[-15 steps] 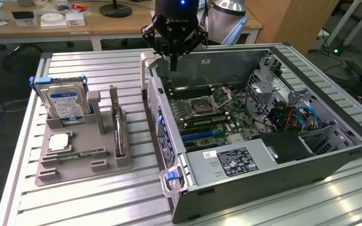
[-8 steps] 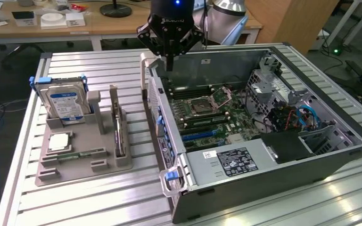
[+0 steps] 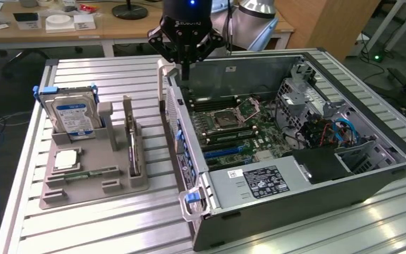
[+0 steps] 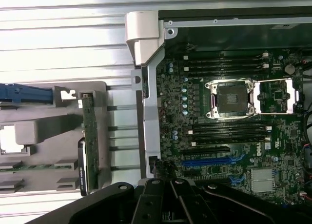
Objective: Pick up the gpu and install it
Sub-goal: 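Reach for the gpu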
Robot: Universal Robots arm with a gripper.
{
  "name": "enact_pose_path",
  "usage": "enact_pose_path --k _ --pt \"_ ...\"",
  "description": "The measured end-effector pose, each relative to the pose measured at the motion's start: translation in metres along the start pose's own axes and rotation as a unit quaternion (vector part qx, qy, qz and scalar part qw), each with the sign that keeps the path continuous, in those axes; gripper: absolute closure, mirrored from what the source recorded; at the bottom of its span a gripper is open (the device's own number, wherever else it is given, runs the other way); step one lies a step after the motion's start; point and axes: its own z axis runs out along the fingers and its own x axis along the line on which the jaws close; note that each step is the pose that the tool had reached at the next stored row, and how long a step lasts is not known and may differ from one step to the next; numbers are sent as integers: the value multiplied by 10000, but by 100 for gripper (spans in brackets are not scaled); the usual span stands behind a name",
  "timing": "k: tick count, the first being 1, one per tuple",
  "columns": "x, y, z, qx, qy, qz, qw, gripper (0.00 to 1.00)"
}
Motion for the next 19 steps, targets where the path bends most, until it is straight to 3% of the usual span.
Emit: enact_pose_path --k 19 --pt "227 -17 -6 0 0 0 10000 90"
